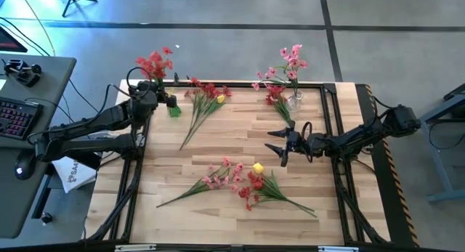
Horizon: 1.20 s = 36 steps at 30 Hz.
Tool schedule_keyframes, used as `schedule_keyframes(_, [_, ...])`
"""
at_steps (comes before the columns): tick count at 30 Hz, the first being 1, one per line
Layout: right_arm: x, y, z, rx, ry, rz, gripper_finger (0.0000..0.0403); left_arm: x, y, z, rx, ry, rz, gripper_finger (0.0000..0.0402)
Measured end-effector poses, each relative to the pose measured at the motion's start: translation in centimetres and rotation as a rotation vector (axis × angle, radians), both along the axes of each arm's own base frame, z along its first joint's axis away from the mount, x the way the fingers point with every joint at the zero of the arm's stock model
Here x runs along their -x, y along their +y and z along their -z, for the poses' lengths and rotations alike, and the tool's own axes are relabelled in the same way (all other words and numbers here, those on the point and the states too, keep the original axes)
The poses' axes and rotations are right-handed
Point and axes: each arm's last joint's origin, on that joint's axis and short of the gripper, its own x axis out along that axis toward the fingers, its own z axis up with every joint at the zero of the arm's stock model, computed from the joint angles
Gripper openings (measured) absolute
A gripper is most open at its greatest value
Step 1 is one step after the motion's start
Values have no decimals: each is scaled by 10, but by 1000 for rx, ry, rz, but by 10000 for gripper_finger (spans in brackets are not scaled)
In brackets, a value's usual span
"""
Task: Sort flowers into vase by color
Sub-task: Put the bottom left red flowers into the green vase
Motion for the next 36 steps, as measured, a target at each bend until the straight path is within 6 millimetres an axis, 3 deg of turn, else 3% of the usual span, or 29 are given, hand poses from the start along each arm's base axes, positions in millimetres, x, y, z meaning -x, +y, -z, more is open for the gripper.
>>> schedule_keyframes(8, [0, 0, 0, -1, 0, -4, 227, 11, -5, -12, 142, 9, 9, 122])
schedule_keyframes(17, [0, 0, 0, 0, 0, -4, 227, 20, -2, -22, 373, -20, 96, 129])
schedule_keyframes(22, [0, 0, 0, 0, 0, -3, 227, 22, 7, -32, 354, 22, 42, 129])
schedule_keyframes(28, [0, 0, -1, -1, -8, -3, 227, 23, 25, -42, 238, 88, -164, 129])
schedule_keyframes(36, [0, 0, -1, 0, -7, -2, 227, 14, 42, -33, 320, 219, -95, 129])
